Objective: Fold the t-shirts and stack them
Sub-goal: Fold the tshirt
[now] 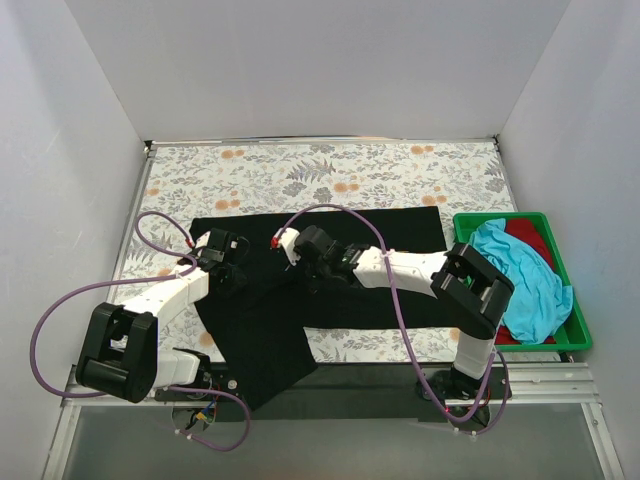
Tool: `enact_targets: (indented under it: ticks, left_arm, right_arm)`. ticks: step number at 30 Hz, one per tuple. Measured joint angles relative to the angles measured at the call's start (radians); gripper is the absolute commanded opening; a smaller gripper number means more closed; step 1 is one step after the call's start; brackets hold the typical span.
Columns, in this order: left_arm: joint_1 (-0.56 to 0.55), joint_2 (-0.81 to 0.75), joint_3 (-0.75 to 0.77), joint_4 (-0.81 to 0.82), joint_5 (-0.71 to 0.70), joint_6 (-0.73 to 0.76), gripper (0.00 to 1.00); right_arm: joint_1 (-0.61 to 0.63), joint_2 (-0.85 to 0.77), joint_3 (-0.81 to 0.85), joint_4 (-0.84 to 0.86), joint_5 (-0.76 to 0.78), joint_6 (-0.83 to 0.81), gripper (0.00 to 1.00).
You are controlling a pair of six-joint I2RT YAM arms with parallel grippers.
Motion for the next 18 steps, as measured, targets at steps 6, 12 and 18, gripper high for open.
enact_targets:
  ticks: [6, 12, 18]
  left_arm:
    - [0.000, 0.000, 0.000, -0.003, -0.004, -0.003, 0.21]
    - [0.000, 0.000, 0.000, -0.003, -0.004, -0.004, 0.22]
    - [0.000, -0.008, 0.001, -0.019, -0.013, -0.004, 0.24]
  right_arm:
    - [0.002, 0.000, 0.102, -0.162, 0.029, -0.101, 0.01]
    - [0.002, 0.000, 0.155, -0.271, -0.015, -0.153, 0.07]
    - [0.007, 0.011, 0.135, -0.333, -0.068, -0.147, 0.26]
